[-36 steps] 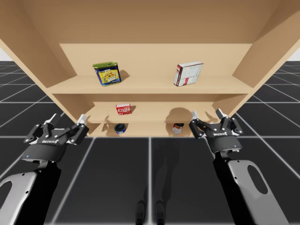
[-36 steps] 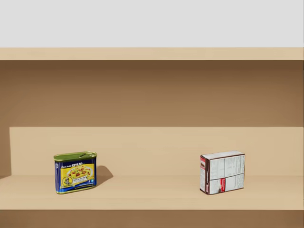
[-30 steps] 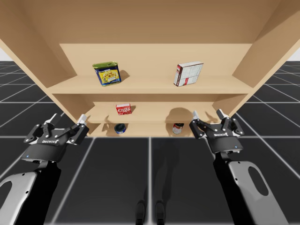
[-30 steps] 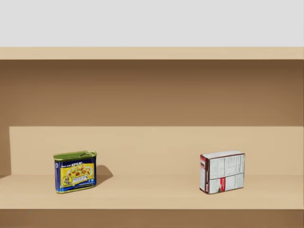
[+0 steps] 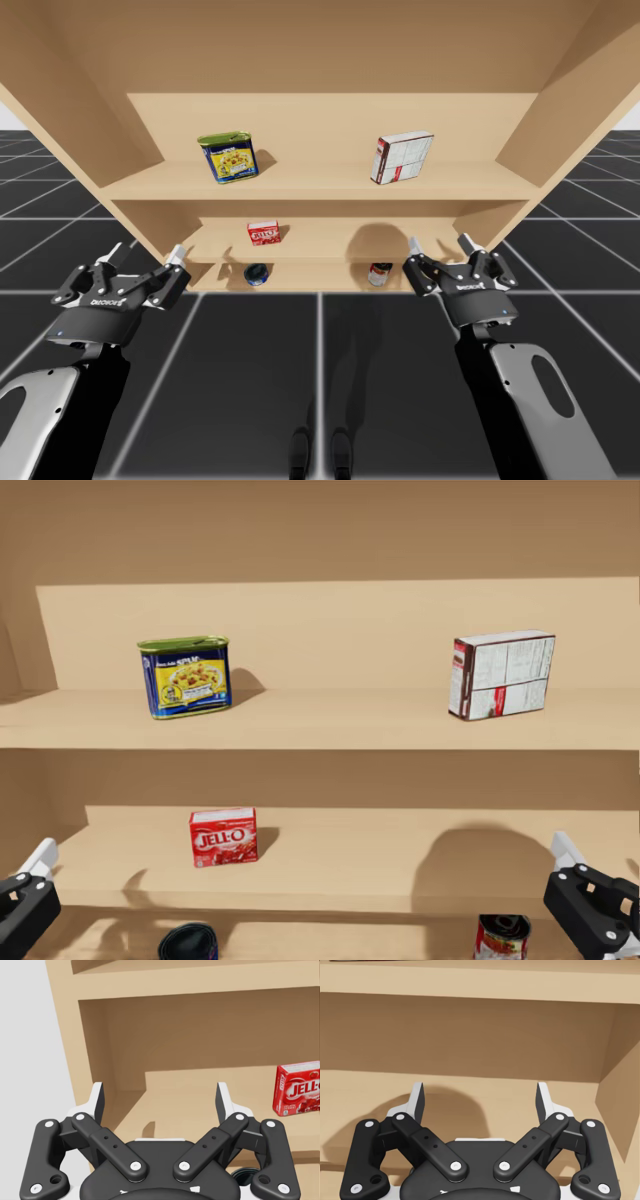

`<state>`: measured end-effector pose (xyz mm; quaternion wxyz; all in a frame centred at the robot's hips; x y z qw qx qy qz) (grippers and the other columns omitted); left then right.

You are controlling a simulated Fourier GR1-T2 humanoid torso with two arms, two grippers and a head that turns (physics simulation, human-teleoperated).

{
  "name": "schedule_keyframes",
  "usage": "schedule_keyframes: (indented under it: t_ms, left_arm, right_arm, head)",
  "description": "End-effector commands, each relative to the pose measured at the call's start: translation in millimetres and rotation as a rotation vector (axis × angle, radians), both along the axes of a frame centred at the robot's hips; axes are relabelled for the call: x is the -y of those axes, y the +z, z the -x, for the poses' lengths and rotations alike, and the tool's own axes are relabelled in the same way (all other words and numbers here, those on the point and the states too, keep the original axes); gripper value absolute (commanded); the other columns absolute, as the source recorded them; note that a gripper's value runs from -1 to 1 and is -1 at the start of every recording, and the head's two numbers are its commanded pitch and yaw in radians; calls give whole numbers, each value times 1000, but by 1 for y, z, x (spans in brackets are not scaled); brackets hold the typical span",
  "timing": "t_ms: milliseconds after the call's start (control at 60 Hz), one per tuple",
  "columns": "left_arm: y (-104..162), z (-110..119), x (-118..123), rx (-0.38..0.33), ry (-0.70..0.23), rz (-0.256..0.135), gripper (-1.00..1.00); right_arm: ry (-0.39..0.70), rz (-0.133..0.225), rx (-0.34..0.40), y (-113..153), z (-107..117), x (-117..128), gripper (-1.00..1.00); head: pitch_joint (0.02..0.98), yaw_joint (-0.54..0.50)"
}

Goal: Look through the shelves, find the gelatin box, and take it.

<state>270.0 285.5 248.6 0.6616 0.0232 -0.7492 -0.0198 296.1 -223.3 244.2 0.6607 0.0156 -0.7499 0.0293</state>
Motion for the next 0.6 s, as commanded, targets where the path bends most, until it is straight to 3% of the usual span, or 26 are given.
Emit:
schedule_keyframes:
  t_ms: [17,217,500,533,567,600]
  left_arm:
    - [-1,0,1,-4,-5,-8,-1000]
    - [-1,0,1,-4,-14,-10,-1000]
    - [15,15,21,33,-56,52,-1000]
    - [19,20,28,31,-90,52,-1000]
    - [23,25,36,31,-60,13,-1000]
    - [25,30,44,40,-97,16,-1000]
  right_arm:
    - [7,6,-13,-2,-1,-1,-1000]
    - [10,19,-20,-4,-2,-3,-1000]
    - [-10,19,-9,-2,0,-2,-1000]
    - [-12,18,-8,-2,0,-2,-1000]
    - [-13,17,-8,-2,0,-2,-1000]
    - [-14,17,-7,-2,0,-2,-1000]
  head:
    - [455,107]
    - [584,229]
    - [577,238]
    - [572,237]
    - [570,237]
    - [568,237]
